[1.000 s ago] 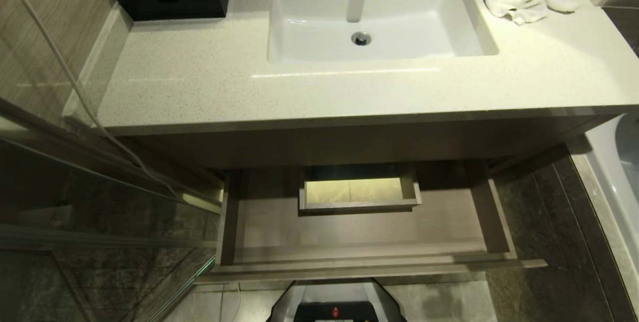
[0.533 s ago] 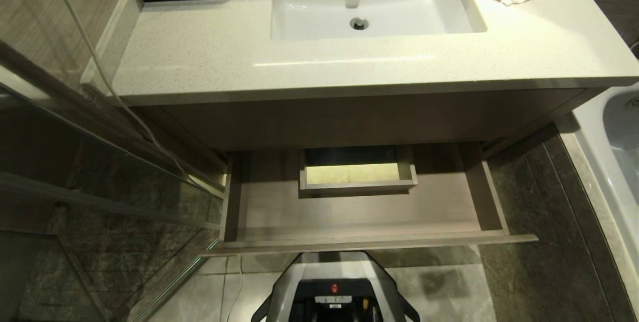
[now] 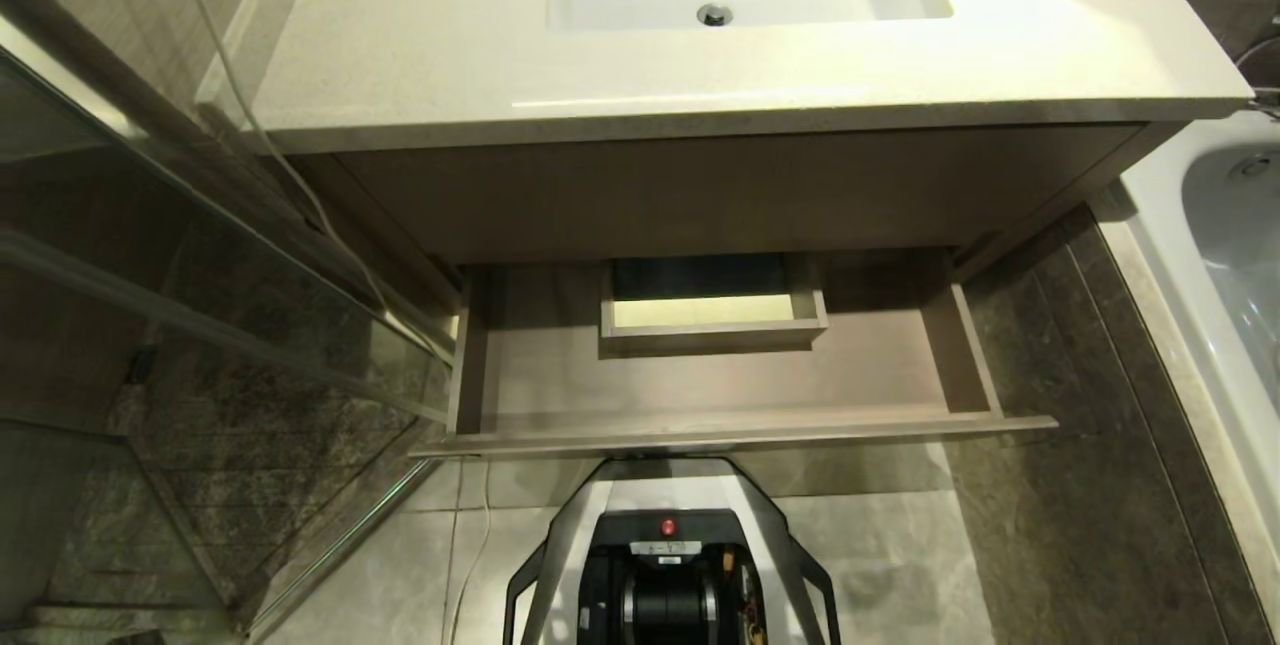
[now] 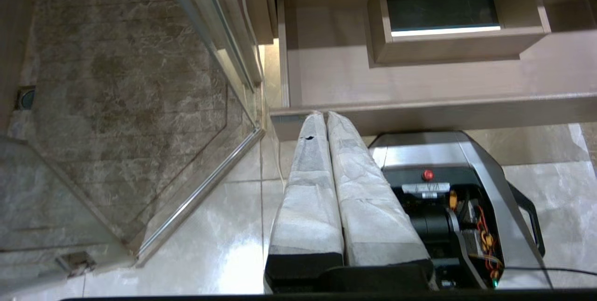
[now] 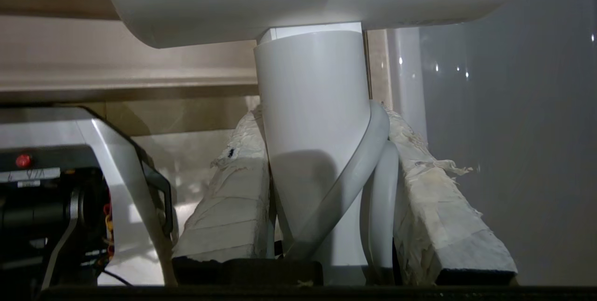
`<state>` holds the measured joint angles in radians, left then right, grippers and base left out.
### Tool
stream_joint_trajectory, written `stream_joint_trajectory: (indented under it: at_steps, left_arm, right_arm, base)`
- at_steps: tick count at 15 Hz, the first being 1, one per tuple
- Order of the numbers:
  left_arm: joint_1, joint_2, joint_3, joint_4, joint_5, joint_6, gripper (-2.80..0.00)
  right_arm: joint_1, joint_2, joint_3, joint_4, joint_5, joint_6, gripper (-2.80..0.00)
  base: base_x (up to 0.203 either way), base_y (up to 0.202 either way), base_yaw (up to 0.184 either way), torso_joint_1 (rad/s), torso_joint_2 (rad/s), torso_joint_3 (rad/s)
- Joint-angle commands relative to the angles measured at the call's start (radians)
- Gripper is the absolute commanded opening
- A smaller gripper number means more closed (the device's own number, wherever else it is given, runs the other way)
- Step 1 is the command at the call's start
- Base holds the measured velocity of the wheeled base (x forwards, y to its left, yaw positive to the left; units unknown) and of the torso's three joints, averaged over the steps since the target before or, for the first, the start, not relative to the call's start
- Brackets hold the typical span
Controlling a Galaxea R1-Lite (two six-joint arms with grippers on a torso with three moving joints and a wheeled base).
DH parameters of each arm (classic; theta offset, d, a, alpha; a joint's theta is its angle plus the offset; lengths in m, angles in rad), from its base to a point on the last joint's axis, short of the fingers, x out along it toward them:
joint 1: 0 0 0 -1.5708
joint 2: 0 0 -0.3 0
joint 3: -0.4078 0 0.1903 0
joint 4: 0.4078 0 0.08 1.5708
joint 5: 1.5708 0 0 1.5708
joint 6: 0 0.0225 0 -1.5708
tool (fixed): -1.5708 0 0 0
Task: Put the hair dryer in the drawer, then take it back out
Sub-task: Put it into the drawer
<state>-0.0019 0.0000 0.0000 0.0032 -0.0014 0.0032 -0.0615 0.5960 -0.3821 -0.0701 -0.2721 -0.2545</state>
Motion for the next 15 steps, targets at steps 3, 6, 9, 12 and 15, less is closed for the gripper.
stream_joint_trajectory:
  at_steps: [3,6,9,12,15]
  left_arm:
    - [0.0,0.0,0.0,0.0,0.0,0.0,-2.8]
    - [0.0,0.0,0.001,0.0,0.0,0.0,-2.8]
    - [-0.001,0.0,0.0,0.0,0.0,0.0,-2.8]
    - [0.0,0.0,0.0,0.0,0.0,0.0,-2.8]
    - [-0.001,0.0,0.0,0.0,0.0,0.0,-2.8]
  right_arm:
    - [0.014,0.007,0.009,-0.002,-0.001,-0.003,-2.8]
    - [0.025,0.022,0.009,-0.002,-0.001,-0.002,-2.8]
    - [0.025,0.021,0.02,0.0,-0.001,-0.002,-2.8]
    - [0.024,0.018,0.023,0.0,-0.001,-0.002,-2.8]
    - [0.025,0.01,0.038,-0.012,0.001,0.0,-2.8]
  base:
    - [0.0,0.0,0.0,-0.012,-0.42,-0.421]
    - [0.0,0.0,0.0,0.002,-0.2,-0.185]
    - [0.0,0.0,0.0,0.002,-0.01,-0.028]
    - [0.0,0.0,0.0,0.0,0.0,0.0]
    - [0.0,0.0,0.0,-0.076,0.12,0.054]
